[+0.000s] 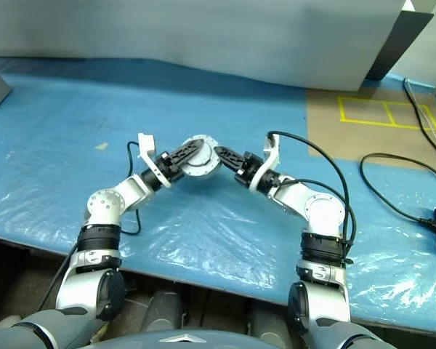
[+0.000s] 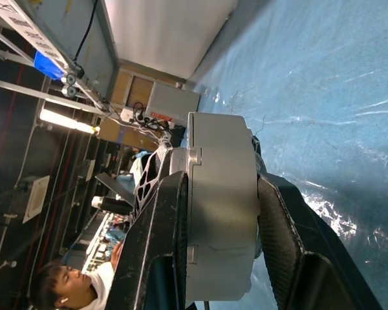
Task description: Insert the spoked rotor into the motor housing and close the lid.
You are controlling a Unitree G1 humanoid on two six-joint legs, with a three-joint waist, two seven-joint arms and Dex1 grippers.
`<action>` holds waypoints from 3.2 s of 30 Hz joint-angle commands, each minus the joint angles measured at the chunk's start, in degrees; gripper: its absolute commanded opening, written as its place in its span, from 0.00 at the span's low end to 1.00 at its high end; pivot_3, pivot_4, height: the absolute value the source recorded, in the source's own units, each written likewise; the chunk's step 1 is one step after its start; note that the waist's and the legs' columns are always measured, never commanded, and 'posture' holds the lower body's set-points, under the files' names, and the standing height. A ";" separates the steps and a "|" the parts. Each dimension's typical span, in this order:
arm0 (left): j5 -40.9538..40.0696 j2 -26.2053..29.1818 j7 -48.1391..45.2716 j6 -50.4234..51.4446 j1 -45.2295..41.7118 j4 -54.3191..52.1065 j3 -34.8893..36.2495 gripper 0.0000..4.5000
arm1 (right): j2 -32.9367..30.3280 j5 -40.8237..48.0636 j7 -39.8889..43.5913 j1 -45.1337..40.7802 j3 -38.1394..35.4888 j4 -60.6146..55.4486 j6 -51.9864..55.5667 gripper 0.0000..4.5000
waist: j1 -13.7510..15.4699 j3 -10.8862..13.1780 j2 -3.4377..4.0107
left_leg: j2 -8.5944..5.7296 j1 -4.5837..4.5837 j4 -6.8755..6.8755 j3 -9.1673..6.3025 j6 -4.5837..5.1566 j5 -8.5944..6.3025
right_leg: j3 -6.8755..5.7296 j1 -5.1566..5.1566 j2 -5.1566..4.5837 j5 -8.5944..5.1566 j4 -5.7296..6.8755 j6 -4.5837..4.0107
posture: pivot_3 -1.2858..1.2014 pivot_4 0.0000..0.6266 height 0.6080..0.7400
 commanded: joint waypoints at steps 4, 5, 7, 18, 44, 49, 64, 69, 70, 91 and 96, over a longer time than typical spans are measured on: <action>-0.89 0.82 -1.45 2.77 0.33 -2.65 -1.21 0.60 | 0.32 1.66 1.35 -1.33 -0.10 -2.53 -1.30 0.27 | 0.00 0.00 0.00 | 0.00 0.00 0.00 0.00 0.00 0.00 | 0.00 0.00 0.00 0.00 0.00 0.00 | 0.52 0.24 1.00; -1.61 1.11 -1.92 3.89 0.35 -2.88 -1.21 0.60 | 0.43 1.78 1.32 -1.35 -0.23 -2.50 -1.45 0.27 | 0.00 0.00 0.00 | 0.00 0.00 0.00 0.00 0.00 0.00 | 0.00 0.00 0.00 0.00 0.00 0.00 | 0.52 0.24 1.00; -2.61 1.76 -2.81 5.96 0.55 -3.98 -1.92 0.59 | 0.79 2.33 1.11 -1.48 -0.79 -2.15 -1.82 0.27 | -0.04 0.00 0.00 | 0.01 0.00 0.00 0.00 0.00 0.00 | 0.00 0.00 0.00 0.00 0.01 0.00 | 0.52 0.24 1.00; -4.48 3.59 -3.58 11.34 1.09 -6.82 -3.03 0.56 | 1.24 0.88 1.06 -2.37 -0.70 -1.22 -2.73 0.27 | -0.01 0.00 0.00 | 0.00 0.00 0.01 0.00 0.00 0.00 | 0.00 0.00 -0.01 0.00 0.00 0.00 | 0.52 0.24 1.00; -2.34 4.33 -4.43 10.81 1.19 -6.87 -4.07 0.56 | 1.78 1.03 1.60 -2.98 -0.30 -0.13 -2.25 0.72 | -0.17 0.00 0.00 | 0.01 0.02 -0.01 0.00 0.00 0.00 | 0.00 -0.01 0.00 0.00 0.01 0.00 | 0.52 0.24 1.00; -2.87 4.81 -4.34 10.96 0.88 -6.61 -2.75 0.56 | 1.75 1.07 1.25 -2.84 -0.57 0.03 -2.02 0.72 | -0.12 0.00 0.00 | 0.00 0.00 -0.01 0.00 0.00 0.00 | 0.00 -0.01 0.00 0.00 0.00 0.00 | 0.52 0.24 1.00; -5.67 8.28 0.84 6.95 -4.25 -1.71 9.84 0.56 | 1.74 -0.02 0.72 -3.18 -0.88 1.61 -2.50 0.72 | -0.01 0.00 0.00 | -0.01 -0.04 -0.01 0.00 0.00 0.00 | -0.02 0.00 0.00 0.00 -0.04 0.00 | 0.52 0.24 1.00; -4.72 11.21 1.50 4.88 -4.13 -0.10 12.12 0.56 | 1.69 -0.33 0.67 -3.32 -0.83 1.87 -2.59 0.72 | -0.07 0.00 0.00 | 0.00 0.01 0.01 -0.01 0.00 0.00 | -0.02 0.00 0.00 0.00 0.02 0.00 | 0.52 0.24 1.00; -4.00 12.04 1.34 4.27 -4.13 0.69 12.14 0.56 | 1.71 -0.36 0.64 -3.36 -0.85 1.92 -2.61 0.72 | -0.08 0.00 0.00 | 0.00 0.02 0.01 -0.01 0.00 0.00 | -0.01 0.00 0.00 0.00 0.02 0.00 | 0.52 0.24 1.00; 12.51 25.91 -9.71 -10.73 -10.65 22.22 6.47 0.56 | 1.83 -1.52 0.84 -3.61 -0.14 2.42 -2.51 0.72 | 0.11 0.00 0.00 | 0.00 0.01 0.00 -0.02 0.00 0.00 | -0.03 0.00 -0.02 0.00 0.01 0.00 | 0.52 0.24 1.00; 14.03 25.50 -11.28 -12.60 -14.37 23.48 6.05 0.56 | 1.78 -1.89 1.00 -3.48 -0.05 2.05 -2.84 0.72 | 0.09 0.00 0.00 | 0.01 0.00 0.00 -0.02 -0.01 0.00 | -0.05 0.00 -0.01 0.00 0.01 -0.01 | 0.52 0.24 1.00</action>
